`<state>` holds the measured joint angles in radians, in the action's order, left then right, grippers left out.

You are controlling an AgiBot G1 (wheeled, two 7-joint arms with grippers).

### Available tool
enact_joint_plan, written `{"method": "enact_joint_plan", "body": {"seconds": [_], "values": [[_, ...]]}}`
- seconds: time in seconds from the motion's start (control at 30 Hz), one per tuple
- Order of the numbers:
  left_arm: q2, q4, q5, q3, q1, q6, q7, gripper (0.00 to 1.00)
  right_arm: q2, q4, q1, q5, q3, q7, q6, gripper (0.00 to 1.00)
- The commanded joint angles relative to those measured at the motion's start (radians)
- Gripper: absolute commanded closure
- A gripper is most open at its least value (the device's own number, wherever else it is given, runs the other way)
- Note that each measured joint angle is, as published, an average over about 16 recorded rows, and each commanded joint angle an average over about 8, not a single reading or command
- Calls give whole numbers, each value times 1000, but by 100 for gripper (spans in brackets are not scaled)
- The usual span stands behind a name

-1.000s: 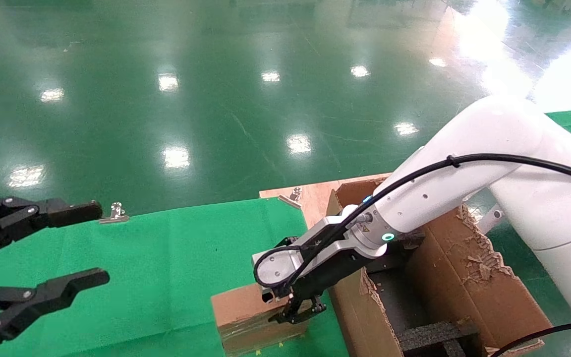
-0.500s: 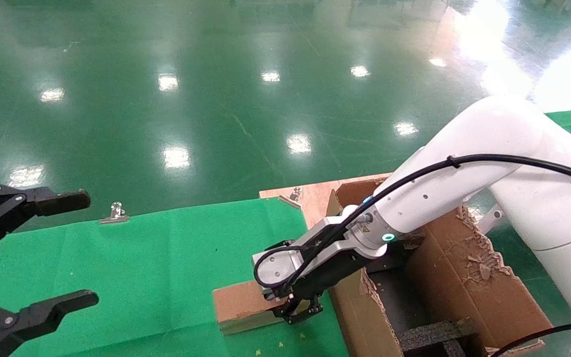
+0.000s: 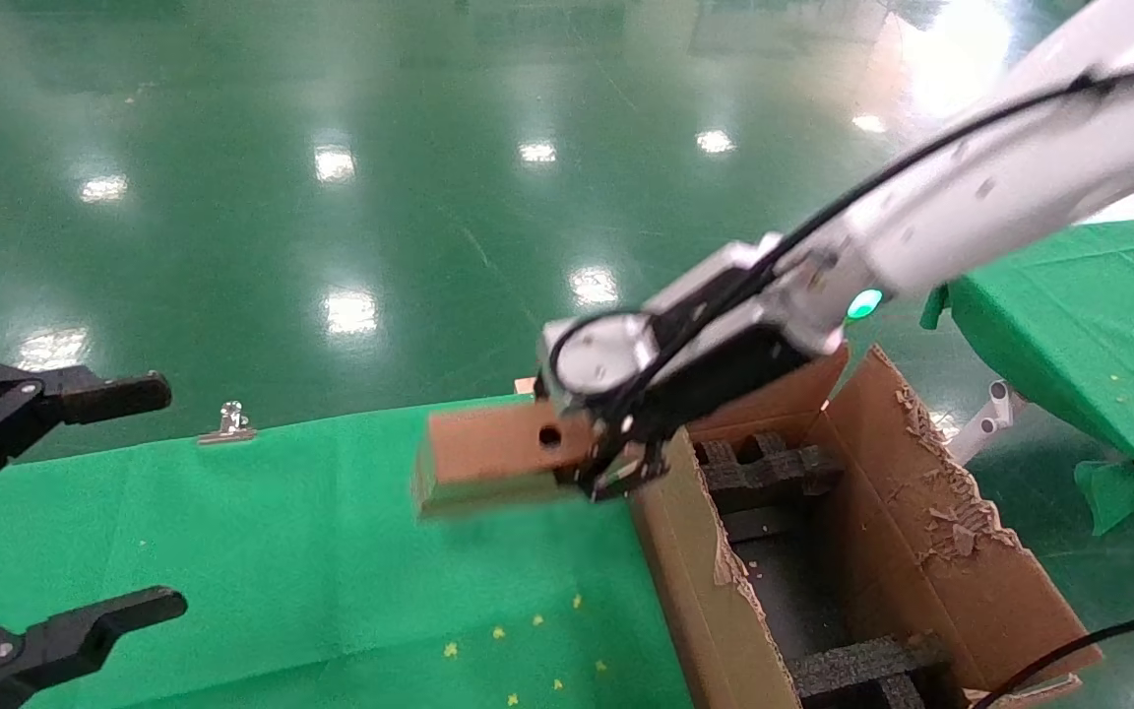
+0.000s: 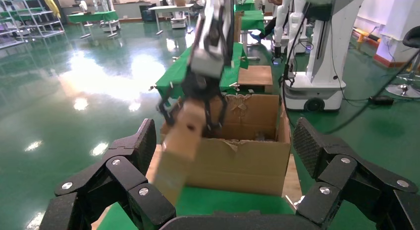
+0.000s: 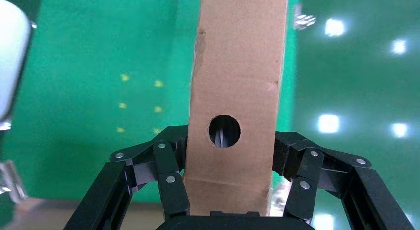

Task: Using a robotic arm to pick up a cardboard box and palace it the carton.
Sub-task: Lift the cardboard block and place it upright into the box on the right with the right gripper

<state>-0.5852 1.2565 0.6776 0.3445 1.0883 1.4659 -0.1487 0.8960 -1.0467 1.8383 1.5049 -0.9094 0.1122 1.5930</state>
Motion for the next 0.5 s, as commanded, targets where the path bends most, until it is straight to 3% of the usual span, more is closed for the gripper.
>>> {"method": "enact_joint_plan", "body": {"seconds": [0.03,0.23,0.5], "values": [[0,0,0,0,0,0,0,0,-9,32,61,-30,-25,-31,4,100],[0,0,0,0,0,0,0,0,-28,108,203,-111,-139,-102,5,100],[0,0,0,0,0,0,0,0,-42,187,298,-234,-299,-165,6,100]]}}
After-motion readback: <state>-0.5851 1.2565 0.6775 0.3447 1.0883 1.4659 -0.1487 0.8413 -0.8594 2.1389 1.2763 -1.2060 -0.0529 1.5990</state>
